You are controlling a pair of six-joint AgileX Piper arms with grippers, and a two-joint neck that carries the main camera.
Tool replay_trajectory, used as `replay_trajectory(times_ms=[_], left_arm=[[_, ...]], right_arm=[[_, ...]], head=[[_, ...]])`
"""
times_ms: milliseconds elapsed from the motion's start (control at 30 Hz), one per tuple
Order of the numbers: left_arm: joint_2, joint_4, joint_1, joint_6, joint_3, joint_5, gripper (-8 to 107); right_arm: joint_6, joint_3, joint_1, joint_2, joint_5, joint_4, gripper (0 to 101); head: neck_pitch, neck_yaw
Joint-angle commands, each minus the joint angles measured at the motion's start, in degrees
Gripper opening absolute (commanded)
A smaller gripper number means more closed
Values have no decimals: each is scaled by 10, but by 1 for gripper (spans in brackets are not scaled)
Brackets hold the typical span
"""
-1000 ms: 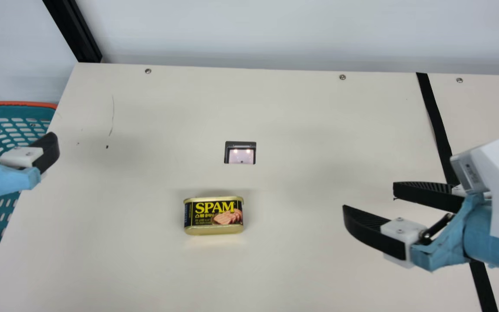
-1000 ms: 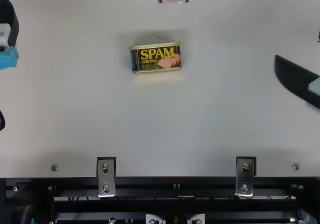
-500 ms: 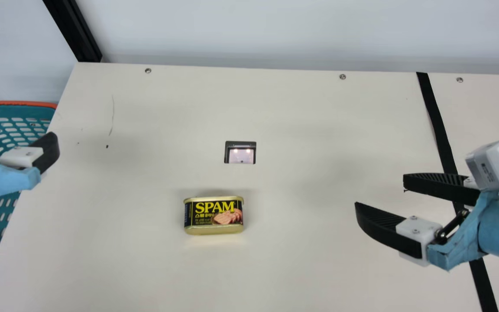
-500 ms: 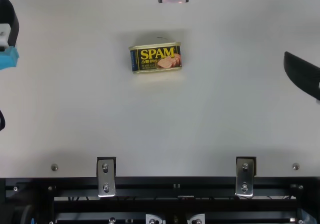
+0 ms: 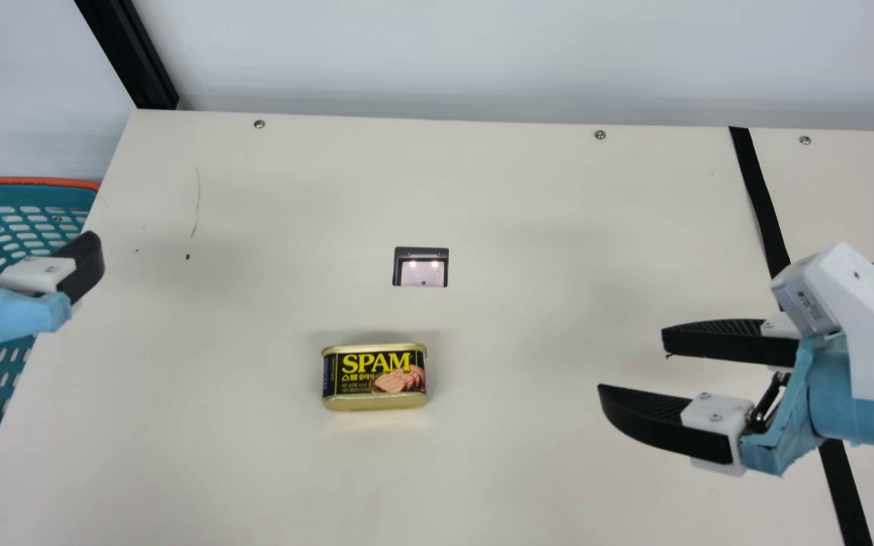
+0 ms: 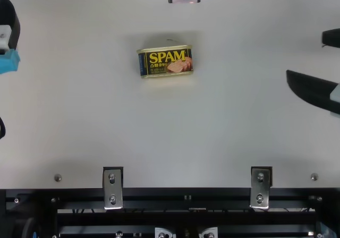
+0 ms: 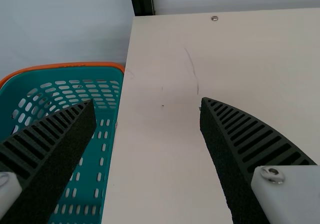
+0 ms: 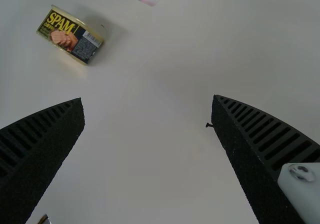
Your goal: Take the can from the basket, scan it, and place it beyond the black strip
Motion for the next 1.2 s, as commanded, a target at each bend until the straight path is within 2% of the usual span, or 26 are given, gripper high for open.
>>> replay_trajectory(times_ms=[0,633,900,1000,1167], left_arm=[[0,0,0,0,0,0,90],[0,0,0,0,0,0,90],[0,0,0,0,0,0,90],[0,0,0,0,0,0,90],[0,0,0,0,0,0,90]], right_arm=[[-3,0,9,5,4,3,101],[-19,6,101,66,10,61,101],[-15,7,143,87,-2,75,101],[-10,4,149,90,-15,79,101],[-11,6,149,91,-15,80,101]], head=[[-6,-2],[-6,-2],[-6,-2],[-6,-2],[-6,-2]])
